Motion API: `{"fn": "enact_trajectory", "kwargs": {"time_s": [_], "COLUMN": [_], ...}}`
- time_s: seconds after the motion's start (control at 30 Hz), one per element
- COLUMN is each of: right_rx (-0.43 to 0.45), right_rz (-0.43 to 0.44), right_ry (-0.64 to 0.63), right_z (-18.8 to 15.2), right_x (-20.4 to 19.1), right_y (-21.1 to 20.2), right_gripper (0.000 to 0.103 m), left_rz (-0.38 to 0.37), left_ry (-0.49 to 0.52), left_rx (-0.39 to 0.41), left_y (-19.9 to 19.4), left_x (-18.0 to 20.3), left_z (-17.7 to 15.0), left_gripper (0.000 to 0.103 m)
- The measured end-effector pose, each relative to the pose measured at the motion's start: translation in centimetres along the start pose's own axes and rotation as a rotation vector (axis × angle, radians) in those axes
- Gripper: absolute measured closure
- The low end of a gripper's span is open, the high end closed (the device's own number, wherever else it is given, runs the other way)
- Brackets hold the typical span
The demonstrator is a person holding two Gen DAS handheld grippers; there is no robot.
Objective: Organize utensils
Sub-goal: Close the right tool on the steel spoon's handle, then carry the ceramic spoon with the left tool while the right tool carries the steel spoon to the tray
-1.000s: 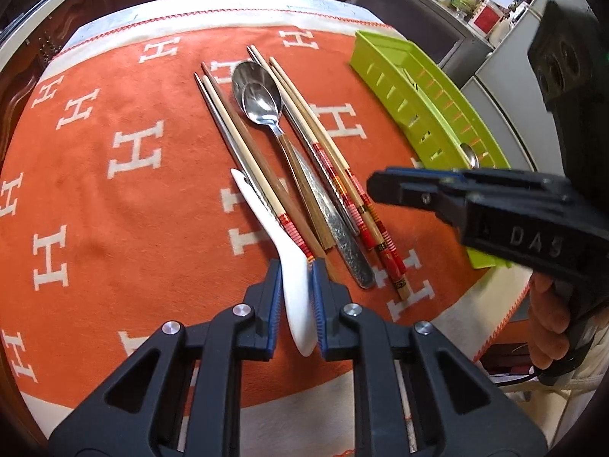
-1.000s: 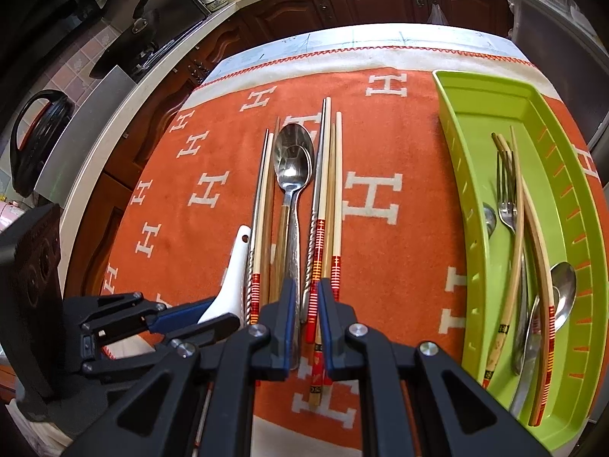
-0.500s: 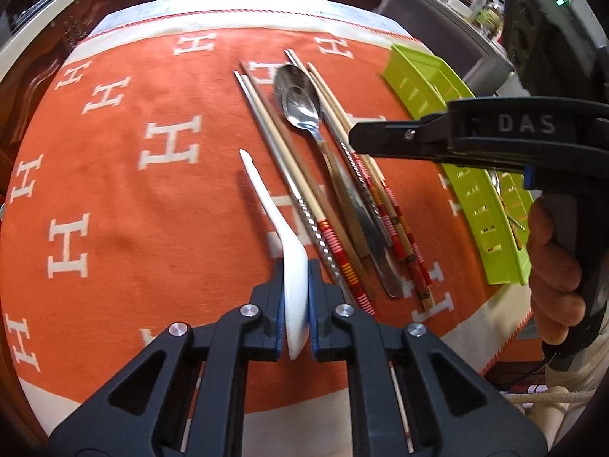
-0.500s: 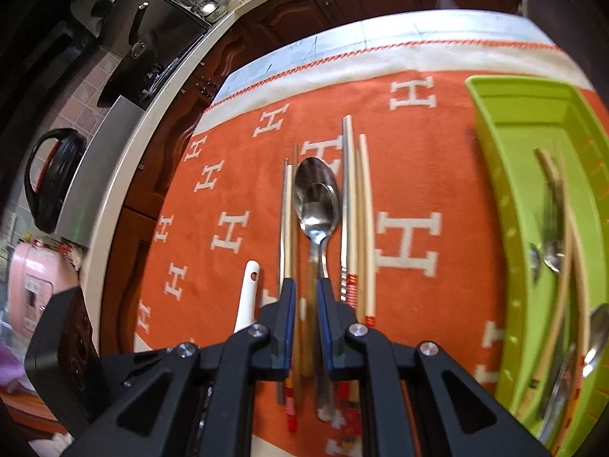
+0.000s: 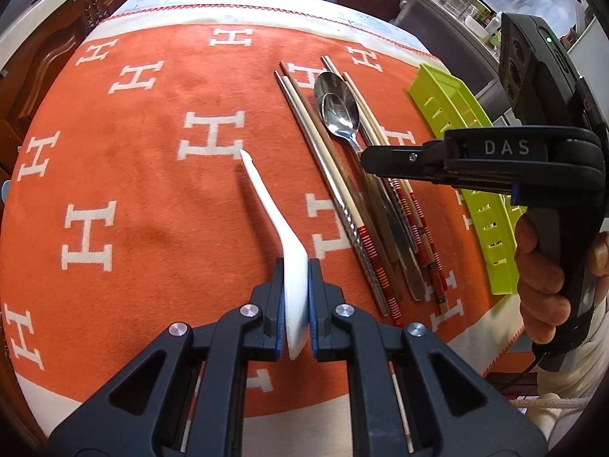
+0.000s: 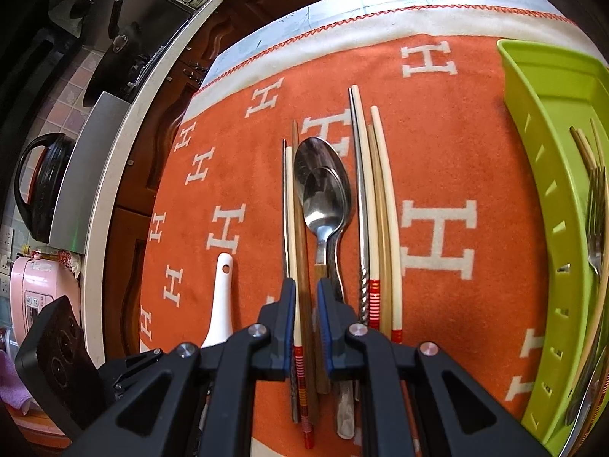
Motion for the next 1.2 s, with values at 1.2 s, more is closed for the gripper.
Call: {"fn": "enact_trajectory", "kwargs": {"time_s": [1.2], "right_rx": [0.116], "right_rz": [0.033], "right_ry": [-0.050], "right_z": [-3.3], "right_x": [-0.7], "right_y": [-6.1], "right_gripper": [0.097], "left_rz": [-0.003], "left_ry": [0.062], "left_rx": [0.088], "left_y": [-5.3], "left_x": [5.6], "left_z": [2.9], "left_gripper": [0.096]}}
Point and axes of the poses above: each gripper's, at about its wrist camera, not at the fingertips, and y roughly the way its jaws point, x to its right, z to its top, the point moved 9 cm from there along y, roughly the way its jaws point, and after that the axes turned 8 degrees about z, right-handed, at the moved point
